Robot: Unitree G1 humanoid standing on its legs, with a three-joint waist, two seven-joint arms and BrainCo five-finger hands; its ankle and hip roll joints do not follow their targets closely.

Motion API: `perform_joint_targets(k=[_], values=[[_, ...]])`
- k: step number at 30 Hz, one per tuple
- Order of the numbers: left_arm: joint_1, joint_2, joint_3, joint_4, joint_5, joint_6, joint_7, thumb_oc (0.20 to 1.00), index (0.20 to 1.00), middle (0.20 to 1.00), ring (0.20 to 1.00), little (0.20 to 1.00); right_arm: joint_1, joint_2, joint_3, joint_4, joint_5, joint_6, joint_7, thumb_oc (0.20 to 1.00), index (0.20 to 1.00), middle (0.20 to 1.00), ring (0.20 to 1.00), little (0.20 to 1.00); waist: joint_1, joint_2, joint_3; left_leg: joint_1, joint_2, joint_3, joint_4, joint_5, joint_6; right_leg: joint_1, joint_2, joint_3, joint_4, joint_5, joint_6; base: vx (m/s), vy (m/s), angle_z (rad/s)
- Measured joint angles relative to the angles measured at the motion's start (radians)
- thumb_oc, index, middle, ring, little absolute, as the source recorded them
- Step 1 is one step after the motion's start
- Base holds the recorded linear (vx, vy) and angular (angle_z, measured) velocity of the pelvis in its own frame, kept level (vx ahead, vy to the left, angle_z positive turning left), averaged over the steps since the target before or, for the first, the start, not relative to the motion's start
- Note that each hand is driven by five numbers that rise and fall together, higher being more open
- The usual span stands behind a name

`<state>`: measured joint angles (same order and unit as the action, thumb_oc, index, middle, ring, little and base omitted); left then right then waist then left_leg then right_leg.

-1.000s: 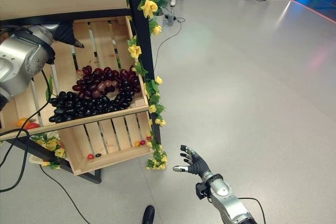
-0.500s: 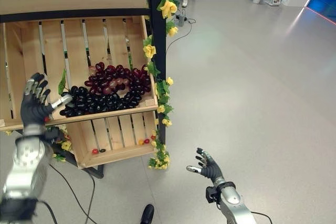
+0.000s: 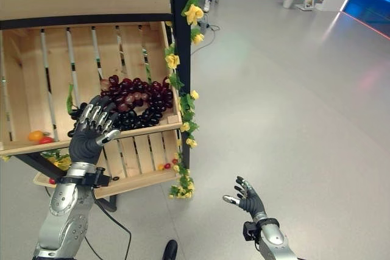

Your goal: Pick up the fruits from the basket on one side to the basket on the other side

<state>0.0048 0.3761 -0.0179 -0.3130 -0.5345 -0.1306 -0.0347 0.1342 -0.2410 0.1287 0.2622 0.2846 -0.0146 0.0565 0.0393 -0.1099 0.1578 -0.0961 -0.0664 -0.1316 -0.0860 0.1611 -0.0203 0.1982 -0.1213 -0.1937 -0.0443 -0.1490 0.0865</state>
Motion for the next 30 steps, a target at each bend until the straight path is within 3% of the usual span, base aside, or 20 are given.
perform_joint_targets(k=[5, 9, 10, 11, 12, 14, 15, 17, 18, 19, 20, 21, 24, 27, 29, 30], values=[[0.018, 0.017, -0.042, -0.01, 0.002, 0.027, -0.03, 1.0, 1.0, 1.0, 1.0, 1.0, 0.017, 0.015, -0.035, -0.043, 0.0, -0.001, -0.003, 1.0, 1.0, 1.0, 1.0, 1.0, -0.05, -0.012, 0.008, 0.007, 0.012, 0.047, 0.0, -0.003, 0.006, -0.033, -0.004, 0.049, 0.025, 0.0, 0.005, -0.11, 0.077, -0.34], [0.029, 0.032, -0.049, 0.004, 0.012, 0.035, -0.033, 1.0, 1.0, 1.0, 1.0, 1.0, 0.018, 0.032, -0.06, -0.056, 0.0, -0.002, -0.023, 1.0, 1.0, 1.0, 1.0, 1.0, -0.054, -0.02, 0.027, 0.015, 0.052, 0.151, 0.001, -0.015, 0.003, -0.108, -0.001, 0.084, 0.055, 0.032, 0.012, -0.3, 0.04, -1.02], [0.044, 0.042, -0.021, 0.004, 0.023, 0.012, -0.018, 1.0, 1.0, 1.0, 1.0, 1.0, -0.024, 0.042, -0.057, -0.057, 0.0, -0.003, -0.028, 1.0, 1.0, 1.0, 1.0, 1.0, -0.012, 0.005, 0.047, 0.017, 0.115, 0.27, 0.002, -0.016, 0.005, -0.174, 0.013, -0.014, 0.038, 0.127, 0.012, -0.19, 0.082, -2.1], [0.038, 0.037, -0.006, 0.009, 0.026, 0.012, -0.013, 1.0, 1.0, 1.0, 1.0, 1.0, -0.034, 0.04, -0.054, -0.058, 0.001, -0.004, -0.032, 1.0, 1.0, 1.0, 1.0, 1.0, 0.009, 0.011, 0.056, 0.026, 0.131, 0.281, 0.001, -0.032, 0.007, -0.185, 0.007, -0.079, 0.04, 0.116, -0.003, -0.13, 0.046, -2.07], [0.013, 0.032, -0.011, 0.053, 0.043, 0.018, -0.008, 1.0, 1.0, 1.0, 1.0, 1.0, -0.034, 0.037, -0.06, -0.066, 0.001, -0.006, -0.044, 1.0, 1.0, 1.0, 1.0, 1.0, -0.027, 0.022, 0.064, 0.034, 0.13, 0.281, 0.007, -0.037, 0.008, -0.181, -0.027, -0.109, 0.061, 0.115, -0.005, -0.09, 0.011, -0.79], [0.0, 0.023, -0.041, 0.092, 0.05, 0.035, 0.003, 1.0, 1.0, 1.0, 1.0, 1.0, -0.014, 0.038, -0.065, -0.075, 0.001, -0.01, -0.061, 1.0, 1.0, 1.0, 1.0, 1.0, -0.044, 0.026, 0.059, 0.052, 0.128, 0.304, 0.008, -0.044, -0.004, -0.164, -0.095, -0.11, 0.088, 0.12, 0.011, -0.11, -0.034, -0.45], [-0.006, 0.019, -0.05, 0.099, 0.05, 0.04, 0.008, 1.0, 1.0, 1.0, 1.0, 1.0, -0.006, 0.038, -0.065, -0.082, 0.0, -0.01, -0.067, 1.0, 1.0, 1.0, 1.0, 1.0, -0.049, 0.026, 0.059, 0.051, 0.142, 0.337, 0.015, -0.041, -0.004, -0.164, -0.119, -0.115, 0.107, 0.115, 0.008, -0.15, -0.043, -0.85], [0.001, 0.01, -0.062, 0.119, 0.051, 0.06, 0.021, 1.0, 1.0, 1.0, 1.0, 1.0, 0.003, 0.04, -0.066, -0.092, 0.0, -0.01, -0.083, 1.0, 1.0, 1.0, 1.0, 1.0, -0.046, 0.021, 0.057, 0.051, 0.175, 0.383, 0.033, -0.042, -0.036, -0.165, -0.175, -0.154, 0.126, 0.136, 0.015, -0.13, -0.038, -0.9], [0.011, 0.027, -0.059, 0.129, 0.051, 0.062, 0.027, 1.0, 1.0, 1.0, 1.0, 1.0, 0.005, 0.049, -0.066, -0.096, 0.0, -0.01, -0.092, 1.0, 1.0, 1.0, 1.0, 1.0, -0.029, 0.0, 0.044, 0.053, 0.177, 0.421, 0.041, -0.041, -0.065, -0.166, -0.198, -0.178, 0.103, 0.16, 0.076, -0.11, -0.025, -0.92], [0.013, 0.019, -0.054, 0.143, 0.051, 0.064, 0.03, 1.0, 1.0, 1.0, 1.0, 1.0, -0.005, 0.045, -0.066, -0.097, -0.001, -0.009, -0.099, 1.0, 1.0, 1.0, 1.0, 1.0, -0.019, 0.011, 0.05, 0.064, 0.201, 0.455, 0.048, -0.041, -0.076, -0.173, -0.185, -0.226, 0.102, 0.18, 0.114, -0.12, -0.011, -1.4], [0.04, -0.003, -0.029, 0.159, 0.051, 0.069, 0.038, 1.0, 1.0, 1.0, 1.0, 1.0, -0.042, 0.033, -0.058, -0.096, -0.005, -0.005, -0.106, 1.0, 1.0, 1.0, 1.0, 1.0, 0.001, 0.053, 0.058, 0.09, 0.247, 0.481, 0.046, -0.052, -0.088, -0.196, -0.149, -0.287, 0.116, 0.213, 0.068, -0.11, -0.025, -1.88], [0.063, -0.015, -0.022, 0.185, 0.051, 0.079, 0.042, 1.0, 1.0, 1.0, 1.0, 1.0, -0.066, 0.027, -0.063, -0.106, -0.01, -0.01, -0.116, 1.0, 1.0, 1.0, 1.0, 1.0, -0.002, 0.083, 0.051, 0.125, 0.255, 0.465, 0.045, -0.082, -0.092, -0.208, -0.133, -0.343, 0.1, 0.228, 0.023, -0.16, -0.06, -1.85], [0.049, -0.07, -0.021, 0.209, 0.051, 0.08, 0.056, 1.0, 1.0, 1.0, 1.0, 1.0, -0.089, -0.025, -0.062, -0.113, -0.016, -0.011, -0.135, 1.0, 1.0, 1.0, 1.0, 1.0, -0.004, 0.12, 0.024, 0.174, 0.32, 0.558, 0.072, -0.105, -0.12, -0.235, -0.179, -0.531, 0.197, 0.186, -0.013, -0.13, -0.194, -1.44], [0.036, -0.093, -0.023, 0.22, 0.051, 0.078, 0.067, 1.0, 1.0, 1.0, 1.0, 1.0, -0.058, -0.038, -0.079, -0.123, -0.02, -0.013, -0.14, 1.0, 1.0, 1.0, 1.0, 1.0, -0.055, 0.123, 0.011, 0.175, 0.345, 0.572, 0.112, -0.117, -0.13, -0.277, -0.155, -0.477, 0.26, 0.143, -0.011, -0.07, -0.259, -0.5], [0.037, -0.097, -0.022, 0.229, 0.051, 0.078, 0.074, 1.0, 1.0, 1.0, 1.0, 1.0, -0.047, -0.039, -0.083, -0.124, -0.02, -0.011, -0.15, 1.0, 1.0, 1.0, 1.0, 1.0, -0.051, 0.134, 0.01, 0.194, 0.359, 0.598, 0.119, -0.122, -0.11, -0.281, -0.131, -0.418, 0.249, 0.145, -0.02, -0.07, -0.209, -0.68], [0.026, -0.103, -0.032, 0.241, 0.05, 0.075, 0.08, 1.0, 1.0, 1.0, 1.0, 1.0, -0.031, -0.046, -0.088, -0.128, -0.02, -0.014, -0.152, 1.0, 1.0, 1.0, 1.0, 1.0, -0.08, 0.143, 0.003, 0.207, 0.365, 0.598, 0.134, -0.121, -0.106, -0.291, -0.111, -0.385, 0.245, 0.14, -0.021, -0.03, -0.189, -0.49]])
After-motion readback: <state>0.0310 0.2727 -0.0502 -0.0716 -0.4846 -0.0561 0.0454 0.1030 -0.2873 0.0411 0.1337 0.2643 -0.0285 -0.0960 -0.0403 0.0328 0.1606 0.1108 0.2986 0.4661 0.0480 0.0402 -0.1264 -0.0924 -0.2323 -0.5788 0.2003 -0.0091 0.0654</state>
